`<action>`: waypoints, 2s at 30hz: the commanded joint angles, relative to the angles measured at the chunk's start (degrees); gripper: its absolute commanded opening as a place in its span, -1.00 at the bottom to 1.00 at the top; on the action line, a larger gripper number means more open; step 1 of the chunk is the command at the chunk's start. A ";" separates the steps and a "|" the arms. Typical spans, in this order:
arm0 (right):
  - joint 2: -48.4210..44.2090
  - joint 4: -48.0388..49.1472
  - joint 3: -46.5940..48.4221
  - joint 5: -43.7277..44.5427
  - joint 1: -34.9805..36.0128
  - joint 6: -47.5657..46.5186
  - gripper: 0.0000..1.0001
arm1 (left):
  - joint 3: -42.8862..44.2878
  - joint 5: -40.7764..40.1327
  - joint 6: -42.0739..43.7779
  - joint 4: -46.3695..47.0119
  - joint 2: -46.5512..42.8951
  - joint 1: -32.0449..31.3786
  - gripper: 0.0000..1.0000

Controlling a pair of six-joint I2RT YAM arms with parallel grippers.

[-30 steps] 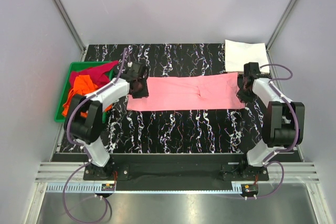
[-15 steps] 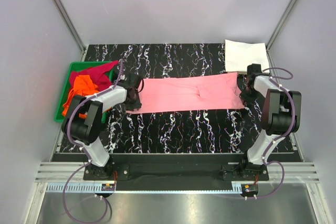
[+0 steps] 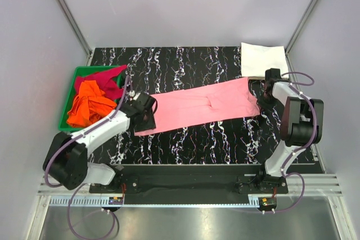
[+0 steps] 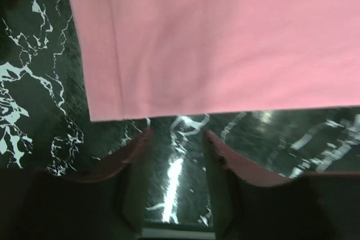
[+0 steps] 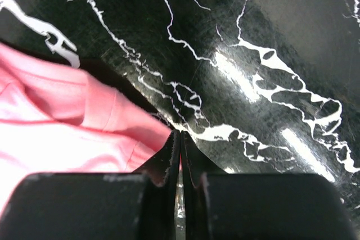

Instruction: Fold and stack the t-shirts

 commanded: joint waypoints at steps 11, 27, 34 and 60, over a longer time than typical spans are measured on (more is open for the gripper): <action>-11.26 1.75 -2.27 -3.97 0.22 -1.71 -0.67 | 23.34 8.05 14.42 2.03 14.40 2.50 0.08; -13.55 8.27 -4.83 -16.20 0.30 -3.21 -0.57 | 2.98 4.72 7.75 4.84 11.35 2.86 0.02; -10.74 8.71 -3.95 -19.98 0.48 -1.02 -0.56 | -7.75 3.83 -0.40 4.67 2.75 0.31 0.01; 10.17 13.54 7.56 -16.47 11.47 6.02 -0.56 | 9.73 -6.35 5.72 -4.65 -23.19 -9.10 0.24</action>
